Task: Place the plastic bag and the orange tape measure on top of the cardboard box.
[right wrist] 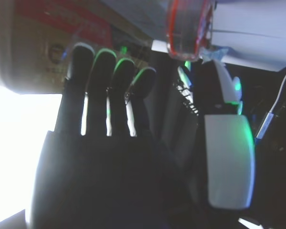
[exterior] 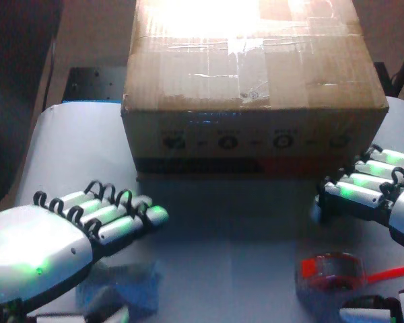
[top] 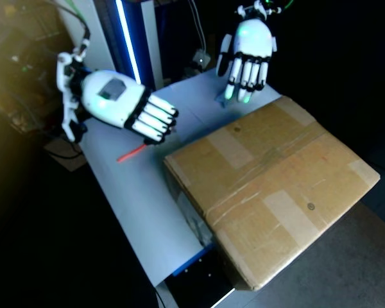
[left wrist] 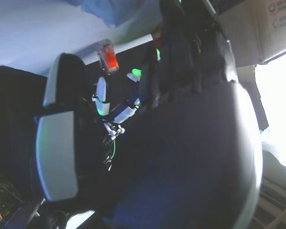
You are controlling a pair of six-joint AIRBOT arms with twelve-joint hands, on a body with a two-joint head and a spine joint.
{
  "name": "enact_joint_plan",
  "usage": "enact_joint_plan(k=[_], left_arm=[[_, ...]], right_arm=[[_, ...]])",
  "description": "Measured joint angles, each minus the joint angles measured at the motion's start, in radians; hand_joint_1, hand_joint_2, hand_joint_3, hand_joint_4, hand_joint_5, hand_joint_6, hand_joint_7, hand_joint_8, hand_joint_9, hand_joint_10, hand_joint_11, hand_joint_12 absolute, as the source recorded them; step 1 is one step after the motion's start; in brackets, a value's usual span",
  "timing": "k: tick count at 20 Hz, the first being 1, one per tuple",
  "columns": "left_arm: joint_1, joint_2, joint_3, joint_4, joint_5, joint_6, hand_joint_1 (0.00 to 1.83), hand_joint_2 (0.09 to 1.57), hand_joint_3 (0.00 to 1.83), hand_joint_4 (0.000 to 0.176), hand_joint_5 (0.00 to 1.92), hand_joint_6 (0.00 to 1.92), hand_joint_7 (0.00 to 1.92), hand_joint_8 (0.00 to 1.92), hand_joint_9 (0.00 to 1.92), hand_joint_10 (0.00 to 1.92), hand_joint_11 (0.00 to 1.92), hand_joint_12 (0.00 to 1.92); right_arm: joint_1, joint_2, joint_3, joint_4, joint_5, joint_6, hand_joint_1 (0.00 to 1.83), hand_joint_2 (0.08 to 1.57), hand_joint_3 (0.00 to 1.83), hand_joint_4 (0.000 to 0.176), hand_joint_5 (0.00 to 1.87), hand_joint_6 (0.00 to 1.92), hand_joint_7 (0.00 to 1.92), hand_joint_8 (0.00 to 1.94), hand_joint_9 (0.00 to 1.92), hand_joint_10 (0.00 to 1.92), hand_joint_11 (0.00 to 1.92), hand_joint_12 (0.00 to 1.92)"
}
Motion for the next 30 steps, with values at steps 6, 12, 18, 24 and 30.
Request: enact_joint_plan(k=[6, 12, 18, 24, 30], left_arm=[[0.0, -0.005, 0.008, -0.002, 0.016, 0.0, 0.33, 1.24, 0.19, 0.0, 0.0, 0.0, 0.0, 0.0, 0.0, 0.0, 0.0, 0.0], [-0.003, -0.084, 0.042, -0.002, -0.065, -0.003, 0.47, 1.22, 0.14, 0.0, 0.0, 0.0, 0.0, 0.0, 0.0, 0.0, 0.0, 0.0], [-0.003, -0.126, 0.075, -0.052, -0.09, 0.068, 0.55, 1.24, 0.12, 0.0, 0.0, 0.0, 0.0, 0.0, 0.0, 0.0, 0.0, 0.0], [-0.003, -0.18, 0.112, -0.097, -0.081, 0.091, 0.62, 1.27, 0.07, 0.01, 0.0, 0.0, 0.0, 0.0, 0.0, 0.0, 0.0, 0.0], [0.017, -0.19, 0.112, -0.114, -0.054, 0.091, 0.66, 1.44, 0.01, 0.0, 0.27, 0.07, 0.13, 0.04, 0.05, 0.05, 0.0, 0.5]], right_arm=[[0.0, -0.009, 0.002, 0.0, -0.001, 0.0, 0.59, 0.84, 0.0, 0.0, 0.14, 0.35, 0.31, 0.08, 0.08, 0.64, 0.0, 1.29], [0.0, -0.06, 0.042, 0.028, 0.019, 0.0, 0.55, 0.81, 0.0, 0.0, 0.26, 0.14, 0.37, 0.01, 0.25, 0.44, 0.0, 1.31], [-0.001, -0.119, 0.094, 0.05, 0.041, 0.0, 0.58, 0.76, 0.0, 0.0, 0.29, 0.04, 0.34, 0.01, 0.28, 0.34, 0.0, 1.22], [-0.001, -0.181, 0.128, 0.091, 0.074, -0.06, 0.69, 0.77, 0.0, 0.0, 0.37, 0.05, 0.41, 0.02, 0.35, 0.35, 0.0, 1.28], [0.0, -0.222, 0.158, 0.1, 0.031, -0.053, 1.15, 0.97, 0.01, 0.0, 0.74, 0.5, 0.67, 0.85, 0.57, 1.06, 0.35, 1.52]])
